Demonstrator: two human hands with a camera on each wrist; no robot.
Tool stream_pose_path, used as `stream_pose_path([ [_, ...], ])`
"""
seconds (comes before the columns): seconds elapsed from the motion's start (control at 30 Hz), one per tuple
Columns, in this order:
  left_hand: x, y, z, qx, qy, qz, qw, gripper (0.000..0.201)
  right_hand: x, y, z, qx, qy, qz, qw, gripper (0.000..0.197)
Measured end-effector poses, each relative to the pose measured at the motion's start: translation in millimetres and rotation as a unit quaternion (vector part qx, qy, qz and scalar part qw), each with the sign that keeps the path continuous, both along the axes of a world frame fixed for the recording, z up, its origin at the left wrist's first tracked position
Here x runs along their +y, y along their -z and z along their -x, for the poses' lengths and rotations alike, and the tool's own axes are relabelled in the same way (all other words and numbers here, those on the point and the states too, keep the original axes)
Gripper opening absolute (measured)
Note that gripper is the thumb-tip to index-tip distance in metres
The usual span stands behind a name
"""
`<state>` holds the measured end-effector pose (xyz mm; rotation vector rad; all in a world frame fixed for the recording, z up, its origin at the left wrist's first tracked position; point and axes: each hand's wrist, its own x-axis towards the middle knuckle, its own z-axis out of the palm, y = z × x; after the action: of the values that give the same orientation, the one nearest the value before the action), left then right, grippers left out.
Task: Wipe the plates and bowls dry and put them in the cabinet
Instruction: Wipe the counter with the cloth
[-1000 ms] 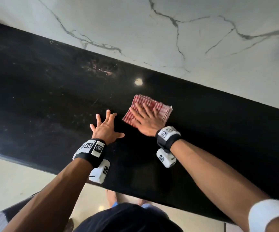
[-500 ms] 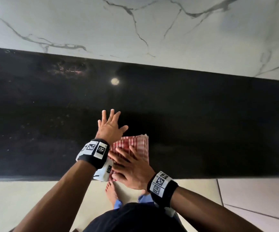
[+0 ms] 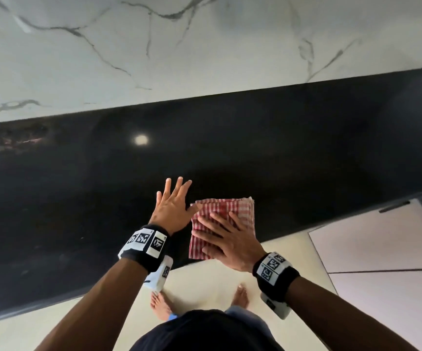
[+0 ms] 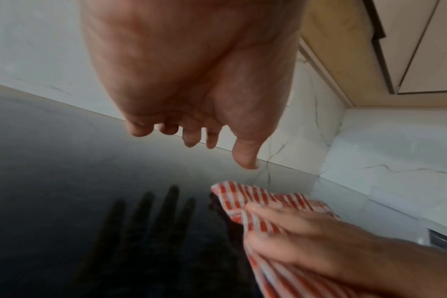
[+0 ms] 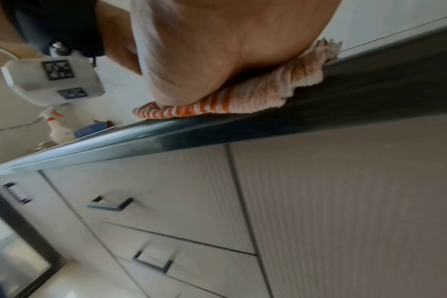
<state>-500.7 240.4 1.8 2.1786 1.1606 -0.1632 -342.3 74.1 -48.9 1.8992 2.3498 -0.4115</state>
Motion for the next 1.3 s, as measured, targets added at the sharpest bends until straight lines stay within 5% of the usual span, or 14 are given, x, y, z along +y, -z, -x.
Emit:
stream_pose_path([
  [0.6,-110.3,-2.4,-279.6,0.011,0.168,0.001,0.986,0.080,-77.2,-2.7,-310.8,0.019,0.278,0.015,0.960,0.060],
  [1.03,-107.0,3.9,-462.3,0.033,0.233,0.016,0.972,0.082,-105.2,5.3,-525.1,0.085,0.465,0.079,0.878,0.062],
  [1.3,-99.6,13.0,-537.5,0.069,0.218,0.040,0.973,0.087,-122.6,-1.0,-611.2,0.100,0.581,0.055,0.806,0.061],
])
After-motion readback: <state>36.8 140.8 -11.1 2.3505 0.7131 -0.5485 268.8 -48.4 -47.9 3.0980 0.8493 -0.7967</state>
